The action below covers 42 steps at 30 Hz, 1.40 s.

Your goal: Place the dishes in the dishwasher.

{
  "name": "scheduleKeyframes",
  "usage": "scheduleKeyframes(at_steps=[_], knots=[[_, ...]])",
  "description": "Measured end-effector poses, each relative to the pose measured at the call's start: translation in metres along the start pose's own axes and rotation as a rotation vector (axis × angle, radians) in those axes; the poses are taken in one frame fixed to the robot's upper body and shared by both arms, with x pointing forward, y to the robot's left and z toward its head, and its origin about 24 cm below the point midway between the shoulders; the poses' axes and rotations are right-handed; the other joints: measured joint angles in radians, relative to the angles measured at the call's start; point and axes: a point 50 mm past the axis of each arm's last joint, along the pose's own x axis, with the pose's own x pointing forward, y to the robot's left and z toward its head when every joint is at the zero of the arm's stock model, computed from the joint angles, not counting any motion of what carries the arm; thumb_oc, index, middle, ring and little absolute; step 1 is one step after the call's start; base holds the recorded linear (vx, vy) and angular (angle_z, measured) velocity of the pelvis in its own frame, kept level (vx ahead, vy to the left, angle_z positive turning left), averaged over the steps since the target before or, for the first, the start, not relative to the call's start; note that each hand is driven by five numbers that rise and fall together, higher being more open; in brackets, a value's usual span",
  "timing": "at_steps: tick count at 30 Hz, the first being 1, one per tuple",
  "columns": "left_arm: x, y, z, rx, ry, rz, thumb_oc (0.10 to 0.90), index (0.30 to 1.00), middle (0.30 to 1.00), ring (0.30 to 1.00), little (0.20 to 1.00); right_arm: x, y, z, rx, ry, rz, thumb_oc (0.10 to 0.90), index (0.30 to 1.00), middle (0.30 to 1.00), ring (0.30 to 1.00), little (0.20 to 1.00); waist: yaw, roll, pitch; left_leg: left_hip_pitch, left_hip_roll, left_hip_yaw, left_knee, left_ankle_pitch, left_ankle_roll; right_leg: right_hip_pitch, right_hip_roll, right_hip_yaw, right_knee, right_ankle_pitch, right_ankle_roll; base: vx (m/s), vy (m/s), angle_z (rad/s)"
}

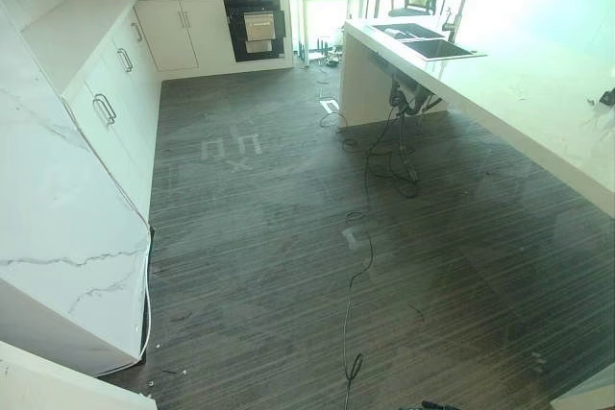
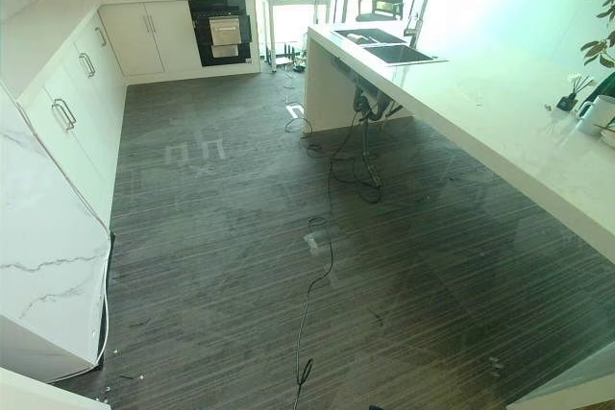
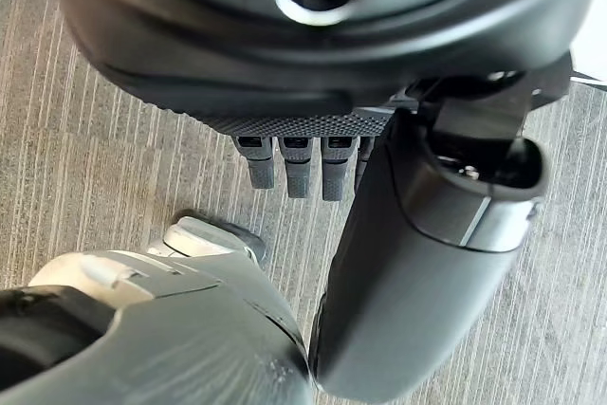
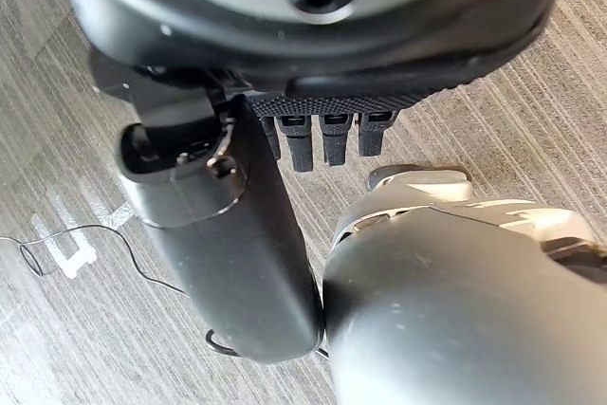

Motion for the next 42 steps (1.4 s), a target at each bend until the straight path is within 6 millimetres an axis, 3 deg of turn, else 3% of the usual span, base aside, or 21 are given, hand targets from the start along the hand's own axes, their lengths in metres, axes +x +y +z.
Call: scheduleKeyframes(at_steps=[24,26,29,30,32,34,35,36,37,38,40,41,42], knots=[[0.000,-0.004,0.007,-0.001,-0.038,-0.008,0.800,0.900,0.900,0.900,0.900,0.000,0.005,0.009,0.007,-0.098,0.023,0.800,0.900,0.900,0.900,0.900,-0.002,0.011,0.000,-0.003,-0.003,-0.024,0.000,0.006,-0.010,0.009,-0.002,-0.024,-0.001,-0.003,-0.004,0.01,-0.022,0.02],[0.000,-0.007,0.012,-0.045,-0.070,-0.022,0.800,0.900,0.900,0.900,0.900,-0.001,0.010,0.018,0.003,-0.152,0.042,0.800,0.900,0.900,0.900,0.900,-0.003,0.015,0.001,-0.002,-0.002,-0.026,0.000,0.007,-0.012,0.008,0.000,-0.025,0.003,-0.006,-0.006,0.03,-0.080,0.02],[-0.011,-0.026,0.053,-0.169,-0.274,-0.158,0.800,0.900,0.900,0.900,0.900,-0.013,0.027,0.057,-0.084,-0.365,0.095,0.800,0.900,0.900,0.900,0.900,0.000,0.014,0.008,-0.002,-0.001,-0.029,-0.020,0.029,-0.015,-0.003,0.001,-0.027,0.012,-0.009,-0.012,0.01,-0.111,0.03],[-0.017,-0.032,0.064,-0.174,-0.342,-0.202,0.800,0.900,0.900,0.900,0.900,-0.021,0.035,0.070,-0.109,-0.437,0.117,0.800,0.900,0.900,0.900,0.900,0.000,0.012,0.011,0.000,-0.002,-0.034,-0.029,0.040,-0.011,-0.004,0.002,-0.027,0.012,-0.009,-0.012,0.01,-0.112,0.09],[-0.044,-0.049,0.100,-0.212,-0.577,-0.354,0.800,0.900,0.900,0.900,0.900,-0.059,0.059,0.109,-0.154,-0.727,0.205,0.800,0.900,0.900,0.900,0.900,-0.003,0.003,0.035,0.014,0.000,-0.039,-0.067,0.066,-0.023,-0.013,0.007,-0.026,0.011,-0.016,-0.017,0.08,-0.182,0.03],[-0.049,-0.047,0.106,-0.234,-0.632,-0.367,0.800,0.900,0.900,0.900,0.900,-0.069,0.061,0.120,-0.213,-0.795,0.198,0.800,0.900,0.900,0.900,0.900,-0.002,-0.006,0.041,0.026,0.000,-0.036,-0.084,0.078,-0.038,-0.027,0.014,-0.020,0.040,-0.040,-0.027,0.06,-0.206,-0.10],[-0.054,-0.041,0.109,-0.246,-0.672,-0.366,0.800,0.900,0.900,0.900,0.900,-0.076,0.062,0.125,-0.254,-0.829,0.204,0.800,0.900,0.900,0.900,0.900,0.008,-0.019,0.067,0.041,0.002,-0.023,-0.078,0.089,-0.067,-0.041,0.023,0.002,0.080,-0.070,-0.044,0.00,-0.149,-0.16],[-0.062,-0.036,0.118,-0.246,-0.737,-0.366,0.800,0.900,0.900,0.900,0.900,-0.080,0.065,0.129,-0.268,-0.856,0.223,0.800,0.900,0.900,0.900,0.900,0.012,-0.057,0.108,0.007,-0.007,0.004,0.007,0.097,-0.086,-0.060,0.022,0.006,0.117,-0.101,-0.068,0.00,-0.082,0.17],[-0.064,-0.034,0.128,-0.239,-0.773,-0.359,0.800,0.900,0.900,0.900,0.900,-0.080,0.062,0.131,-0.271,-0.869,0.221,0.800,0.900,0.900,0.900,0.900,0.004,-0.089,0.146,-0.108,0.003,0.028,0.207,0.127,-0.122,-0.068,0.010,0.013,0.134,-0.081,-0.121,0.01,-0.038,0.18],[-0.061,-0.034,0.126,-0.238,-0.759,-0.351,0.800,0.900,0.900,0.900,0.900,-0.077,0.055,0.129,-0.281,-0.841,0.199,0.800,0.900,0.900,0.900,0.900,0.024,-0.095,0.165,-0.208,0.036,0.047,0.374,0.175,-0.114,-0.069,0.013,0.006,0.125,-0.067,-0.133,0.00,0.000,0.21],[-0.057,-0.030,0.114,-0.230,-0.721,-0.334,0.800,0.900,0.900,0.900,0.900,-0.072,0.048,0.122,-0.281,-0.807,0.183,0.800,0.900,0.900,0.900,0.900,0.020,-0.075,0.173,-0.212,0.069,0.054,0.374,0.138,-0.106,-0.053,0.040,-0.005,0.098,-0.051,-0.141,0.42,0.175,0.03],[-0.058,-0.034,0.109,-0.225,-0.717,-0.331,0.800,0.900,0.900,0.900,0.900,-0.072,0.045,0.121,-0.288,-0.801,0.176,0.800,0.900,0.900,0.900,0.900,0.005,-0.053,0.188,-0.188,0.110,0.093,0.264,0.074,-0.121,-0.033,0.091,0.009,0.039,-0.037,-0.098,0.59,0.293,0.24],[-0.068,-0.051,0.106,-0.202,-0.745,-0.399,0.800,0.900,0.900,0.900,0.900,-0.079,0.039,0.128,-0.302,-0.828,0.167,0.800,0.900,0.900,0.900,0.900,0.005,0.028,0.206,-0.184,0.173,0.108,0.078,0.051,-0.108,-0.038,0.110,-0.053,0.047,-0.069,0.031,0.39,0.262,0.29]])
